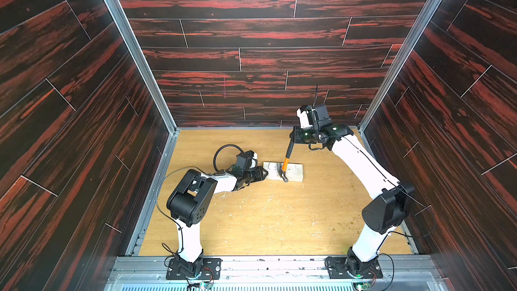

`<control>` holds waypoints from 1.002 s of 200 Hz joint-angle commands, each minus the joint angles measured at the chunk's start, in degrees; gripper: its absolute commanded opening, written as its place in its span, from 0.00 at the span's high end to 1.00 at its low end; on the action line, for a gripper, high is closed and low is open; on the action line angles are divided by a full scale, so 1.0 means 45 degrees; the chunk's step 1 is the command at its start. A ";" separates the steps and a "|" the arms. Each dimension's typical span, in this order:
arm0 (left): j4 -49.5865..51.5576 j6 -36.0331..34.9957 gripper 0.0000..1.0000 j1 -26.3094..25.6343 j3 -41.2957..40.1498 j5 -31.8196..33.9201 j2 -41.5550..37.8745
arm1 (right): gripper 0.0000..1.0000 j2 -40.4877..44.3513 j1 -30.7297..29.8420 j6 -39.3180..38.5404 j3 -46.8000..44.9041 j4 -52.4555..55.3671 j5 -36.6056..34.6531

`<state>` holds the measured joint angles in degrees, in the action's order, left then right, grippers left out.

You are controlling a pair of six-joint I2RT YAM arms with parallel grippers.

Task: Use a claw hammer to pull out a nail
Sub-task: Remove the nail from the mounting plate.

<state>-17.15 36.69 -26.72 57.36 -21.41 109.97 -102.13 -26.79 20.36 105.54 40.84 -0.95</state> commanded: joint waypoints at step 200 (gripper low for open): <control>0.0857 0.2548 0.52 -0.0522 0.1735 0.1037 0.0931 | 1.00 0.0780 -0.0754 0.0461 0.0343 -0.1263 0.1288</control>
<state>-11.51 45.60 -28.18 63.51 -17.34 113.12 -102.06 -29.08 18.94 106.83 42.48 -2.48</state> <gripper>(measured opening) 0.474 0.205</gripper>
